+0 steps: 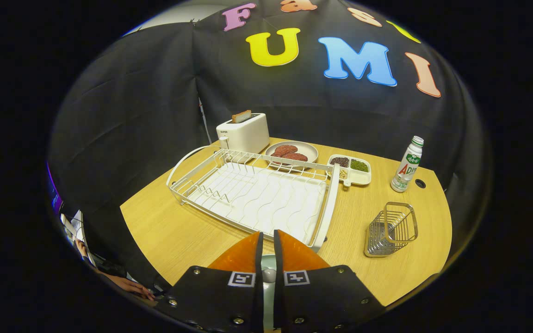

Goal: Take the plate from the dish rack, then take the spoon from the basket and place it into the plate.

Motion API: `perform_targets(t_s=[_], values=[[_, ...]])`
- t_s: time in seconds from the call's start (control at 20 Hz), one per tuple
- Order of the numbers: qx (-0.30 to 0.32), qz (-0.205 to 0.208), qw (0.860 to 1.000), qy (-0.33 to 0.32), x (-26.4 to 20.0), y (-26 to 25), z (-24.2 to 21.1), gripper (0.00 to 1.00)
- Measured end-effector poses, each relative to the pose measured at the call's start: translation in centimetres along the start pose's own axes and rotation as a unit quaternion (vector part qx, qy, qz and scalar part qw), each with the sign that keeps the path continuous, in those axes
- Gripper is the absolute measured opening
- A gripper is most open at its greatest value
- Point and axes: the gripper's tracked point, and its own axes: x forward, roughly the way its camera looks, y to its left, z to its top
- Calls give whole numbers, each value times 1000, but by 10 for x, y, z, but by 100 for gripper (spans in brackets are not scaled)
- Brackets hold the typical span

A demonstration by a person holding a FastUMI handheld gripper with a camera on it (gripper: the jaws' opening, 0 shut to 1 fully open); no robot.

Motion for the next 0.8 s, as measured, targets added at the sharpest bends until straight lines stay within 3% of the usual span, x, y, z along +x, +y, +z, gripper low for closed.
perform_targets(t_s=[0.25,0.35,0.6,0.8], values=[[15,11,1000,-15,-3,-1,6,16],[22,3,999,-25,-8,-7,14,33],[19,-48,994,-93,-39,-43,56,34],[37,-110,981,-156,-81,-85,95,34]])
